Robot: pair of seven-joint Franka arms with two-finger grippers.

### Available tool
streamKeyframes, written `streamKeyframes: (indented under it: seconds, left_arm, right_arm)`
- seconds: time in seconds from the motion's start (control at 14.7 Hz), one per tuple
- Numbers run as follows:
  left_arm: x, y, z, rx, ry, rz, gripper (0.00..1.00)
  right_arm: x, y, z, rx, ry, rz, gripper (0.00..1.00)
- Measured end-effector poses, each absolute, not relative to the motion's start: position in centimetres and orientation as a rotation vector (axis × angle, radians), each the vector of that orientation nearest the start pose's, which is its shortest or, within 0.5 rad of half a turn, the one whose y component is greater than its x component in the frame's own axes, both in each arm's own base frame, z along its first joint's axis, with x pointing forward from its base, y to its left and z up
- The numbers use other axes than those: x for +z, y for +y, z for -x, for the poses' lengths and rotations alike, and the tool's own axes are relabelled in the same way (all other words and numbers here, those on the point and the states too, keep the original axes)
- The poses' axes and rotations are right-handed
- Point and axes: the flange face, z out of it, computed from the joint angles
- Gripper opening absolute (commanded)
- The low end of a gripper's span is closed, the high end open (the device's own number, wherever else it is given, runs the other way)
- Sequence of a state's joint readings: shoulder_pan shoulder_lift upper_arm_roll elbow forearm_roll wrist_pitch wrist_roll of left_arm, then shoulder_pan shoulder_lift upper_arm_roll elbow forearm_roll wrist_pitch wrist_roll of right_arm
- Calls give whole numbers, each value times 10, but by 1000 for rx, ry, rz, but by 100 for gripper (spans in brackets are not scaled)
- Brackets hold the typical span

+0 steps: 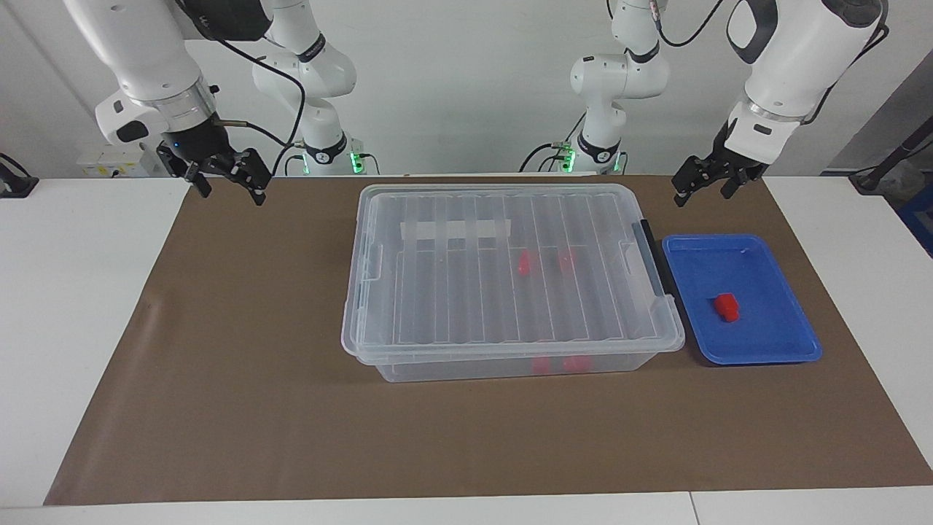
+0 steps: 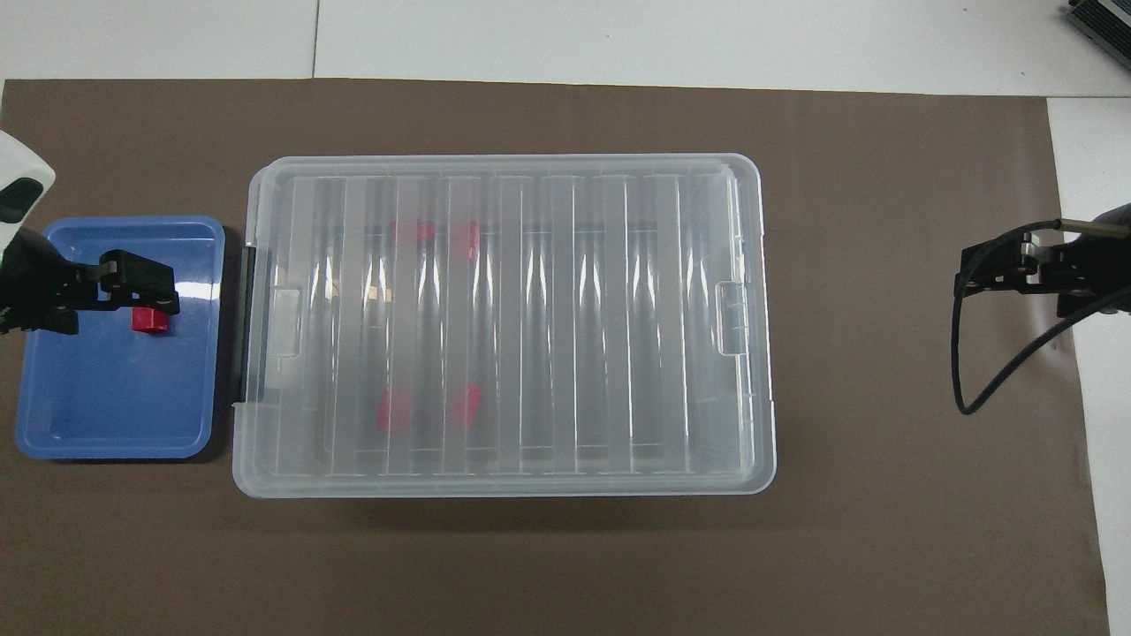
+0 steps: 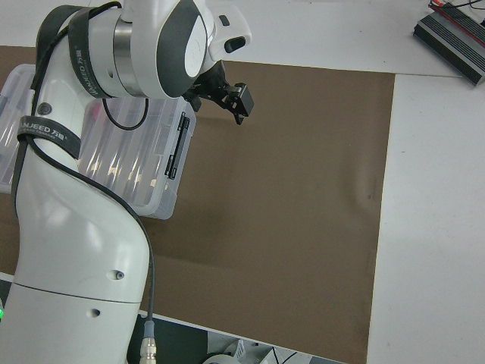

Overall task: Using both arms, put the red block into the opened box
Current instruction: 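Move the right gripper to the lid while the left gripper grasps the block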

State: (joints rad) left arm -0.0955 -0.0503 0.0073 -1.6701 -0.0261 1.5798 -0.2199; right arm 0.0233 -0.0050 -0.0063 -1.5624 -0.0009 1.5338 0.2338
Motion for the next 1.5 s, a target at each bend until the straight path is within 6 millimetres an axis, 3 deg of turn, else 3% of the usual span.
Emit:
streamKeyframes:
  seconds: [0.61, 0.89, 1.02, 1.29, 1.5]
  left_arm:
    - [606, -50, -535, 69, -209, 3154, 100]
    - [606, -50, -535, 69, -209, 3154, 100]
    - [606, -50, -535, 69, -209, 3154, 100]
    - [606, -50, -535, 70, -209, 3154, 100]
    - [606, -50, -535, 72, -208, 3154, 100]
  right_arm:
    - [626, 3, -550, 24, 359, 3124, 100]
    - [598, 6, -554, -33, 367, 3118, 97]
    - [584, 17, -554, -45, 336, 3120, 97]
    - [559, 58, -557, -109, 222, 3119, 99]
    - [537, 74, -555, -112, 230, 3110, 99]
